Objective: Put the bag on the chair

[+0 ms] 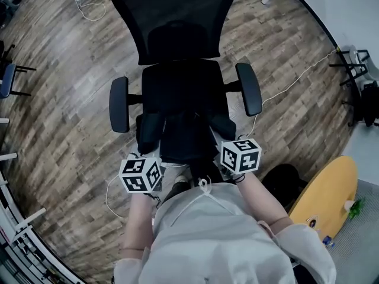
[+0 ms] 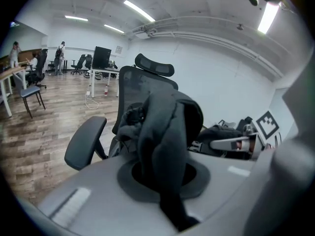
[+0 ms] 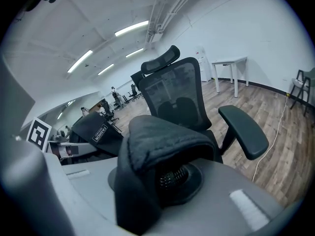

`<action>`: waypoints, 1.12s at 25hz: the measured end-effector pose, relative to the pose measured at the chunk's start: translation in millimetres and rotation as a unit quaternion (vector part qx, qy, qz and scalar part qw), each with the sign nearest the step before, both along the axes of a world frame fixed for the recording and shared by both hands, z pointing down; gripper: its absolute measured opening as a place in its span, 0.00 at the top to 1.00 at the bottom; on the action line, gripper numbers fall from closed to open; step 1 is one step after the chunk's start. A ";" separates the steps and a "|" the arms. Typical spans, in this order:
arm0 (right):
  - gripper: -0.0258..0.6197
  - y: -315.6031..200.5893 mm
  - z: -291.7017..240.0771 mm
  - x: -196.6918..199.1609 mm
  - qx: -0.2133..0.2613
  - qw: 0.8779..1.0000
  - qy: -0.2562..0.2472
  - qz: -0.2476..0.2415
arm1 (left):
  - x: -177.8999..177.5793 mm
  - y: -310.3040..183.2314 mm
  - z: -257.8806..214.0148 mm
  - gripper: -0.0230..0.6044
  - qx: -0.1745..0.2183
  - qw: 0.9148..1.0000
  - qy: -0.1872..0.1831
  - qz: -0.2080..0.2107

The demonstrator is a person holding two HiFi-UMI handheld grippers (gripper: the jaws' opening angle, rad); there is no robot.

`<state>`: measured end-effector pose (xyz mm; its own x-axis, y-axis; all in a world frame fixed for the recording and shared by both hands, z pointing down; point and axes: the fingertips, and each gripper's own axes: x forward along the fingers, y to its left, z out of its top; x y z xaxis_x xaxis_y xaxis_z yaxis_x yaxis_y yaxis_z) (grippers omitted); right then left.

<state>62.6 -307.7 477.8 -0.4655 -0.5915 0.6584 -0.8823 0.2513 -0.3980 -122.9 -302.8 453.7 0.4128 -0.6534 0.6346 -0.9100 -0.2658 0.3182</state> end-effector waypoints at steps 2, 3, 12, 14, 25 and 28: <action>0.91 -24.0 8.8 3.2 -0.006 1.000 0.001 0.000 | 1.3 -23.4 11.5 0.93 -0.011 1.000 0.011 -0.011; 0.91 -36.0 12.9 3.7 -0.008 1.000 0.002 -0.001 | 1.0 -35.4 16.7 0.93 -0.015 1.000 0.016 -0.016; 0.91 -130.4 50.2 7.1 -0.024 1.000 -0.001 -0.014 | 0.6 -126.6 57.4 0.93 -0.037 0.999 0.010 -0.032; 0.91 -148.5 59.9 10.3 -0.024 1.000 -0.002 -0.014 | 2.0 -141.8 67.8 0.93 -0.040 0.999 0.008 -0.035; 0.91 -226.1 130.2 22.0 -0.027 0.999 0.006 -0.016 | 5.2 -212.7 143.9 0.93 -0.058 0.997 -0.006 -0.043; 0.91 -238.4 148.2 23.3 -0.029 0.999 0.011 -0.014 | 6.2 -225.0 163.6 0.93 -0.065 0.997 -0.012 -0.035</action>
